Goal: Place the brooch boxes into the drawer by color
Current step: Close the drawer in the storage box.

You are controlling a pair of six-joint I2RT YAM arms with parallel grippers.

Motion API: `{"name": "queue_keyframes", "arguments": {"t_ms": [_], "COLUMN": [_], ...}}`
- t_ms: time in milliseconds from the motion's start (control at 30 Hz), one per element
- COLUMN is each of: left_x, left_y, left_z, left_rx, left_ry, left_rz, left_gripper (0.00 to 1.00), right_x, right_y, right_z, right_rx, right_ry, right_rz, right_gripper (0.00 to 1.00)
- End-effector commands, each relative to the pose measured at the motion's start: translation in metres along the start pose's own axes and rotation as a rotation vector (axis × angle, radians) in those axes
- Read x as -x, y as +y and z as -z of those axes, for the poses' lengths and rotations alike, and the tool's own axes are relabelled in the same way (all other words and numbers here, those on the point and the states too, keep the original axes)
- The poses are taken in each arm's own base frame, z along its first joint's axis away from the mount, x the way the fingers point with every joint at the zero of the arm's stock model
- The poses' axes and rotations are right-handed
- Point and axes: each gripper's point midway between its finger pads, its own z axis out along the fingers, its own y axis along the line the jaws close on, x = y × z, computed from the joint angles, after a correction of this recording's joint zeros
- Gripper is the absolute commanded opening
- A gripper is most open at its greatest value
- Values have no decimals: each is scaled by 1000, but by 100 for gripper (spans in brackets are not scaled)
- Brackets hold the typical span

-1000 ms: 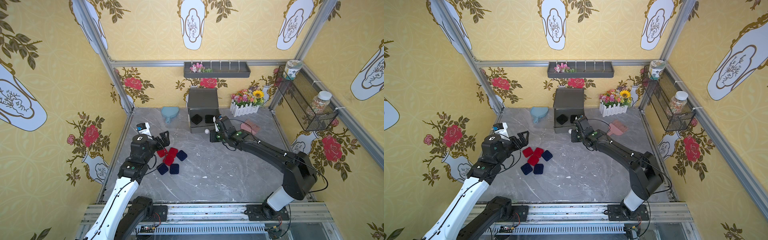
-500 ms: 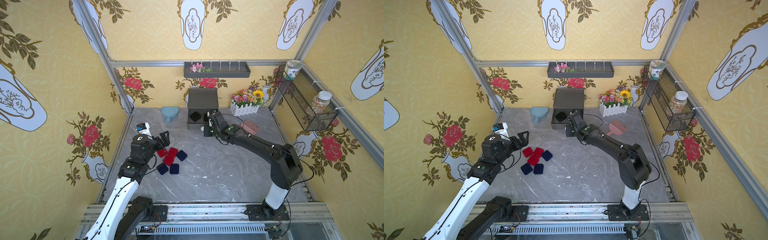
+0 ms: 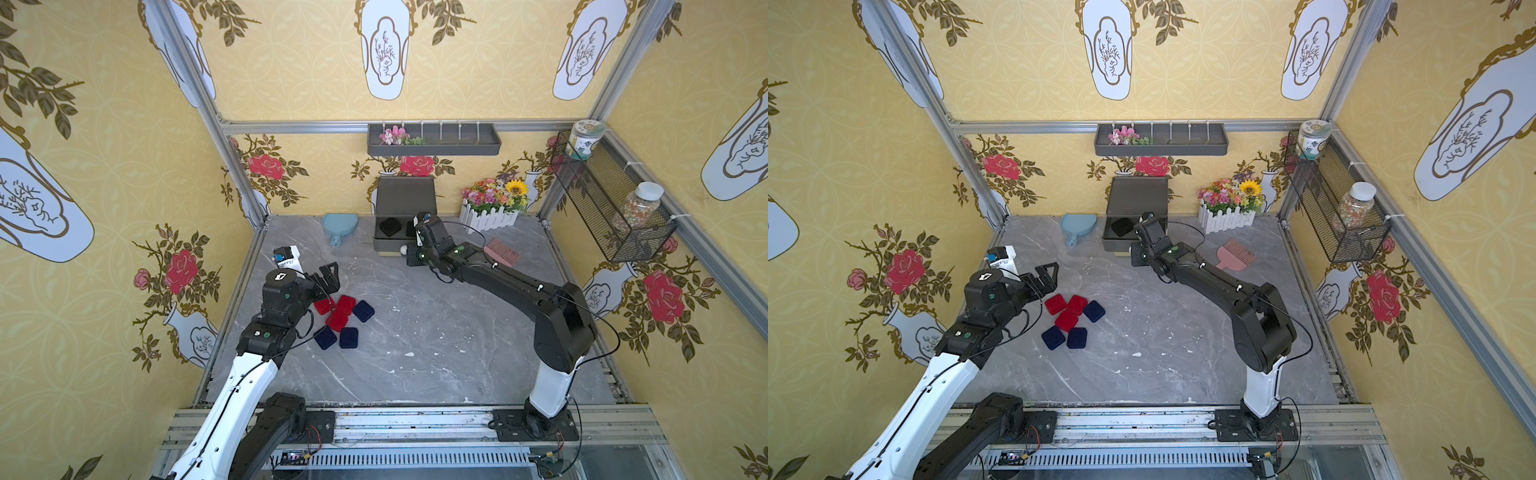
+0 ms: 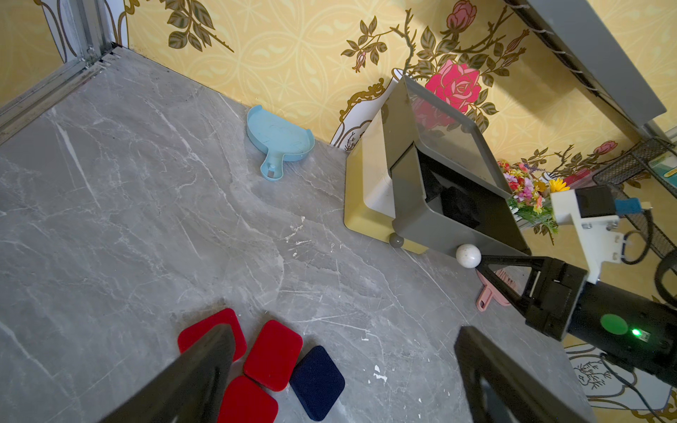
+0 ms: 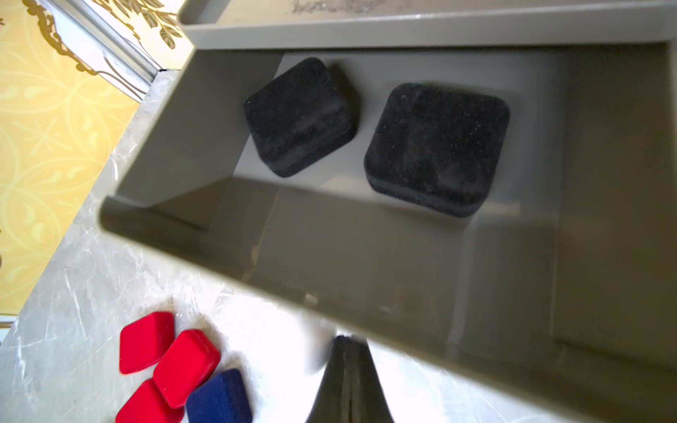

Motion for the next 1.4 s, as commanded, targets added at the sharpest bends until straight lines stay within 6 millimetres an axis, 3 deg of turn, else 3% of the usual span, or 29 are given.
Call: {"name": "queue_keyframes", "arguments": {"t_ms": [0, 200, 400, 833, 1367], "left_x": [1, 3, 2, 1, -7], "left_y": [-3, -3, -3, -2, -3], "left_z": [-2, -2, -2, -4, -10], "left_rx": [-17, -15, -14, -7, -27], "left_ry": [-8, -9, -7, -2, 23], "left_rz": [-6, -7, -8, -9, 19], "left_gripper": [100, 100, 100, 100, 100], "right_x": [10, 16, 28, 58, 71], "right_y": [-1, -17, -32, -28, -33], "right_z": [8, 7, -9, -35, -69], "right_rx": [9, -13, -34, -23, -46], "right_ry": [-48, -52, -45, -103, -181], "right_rz": [6, -9, -19, -16, 20], "right_gripper": [2, 2, 2, 2, 4]}}
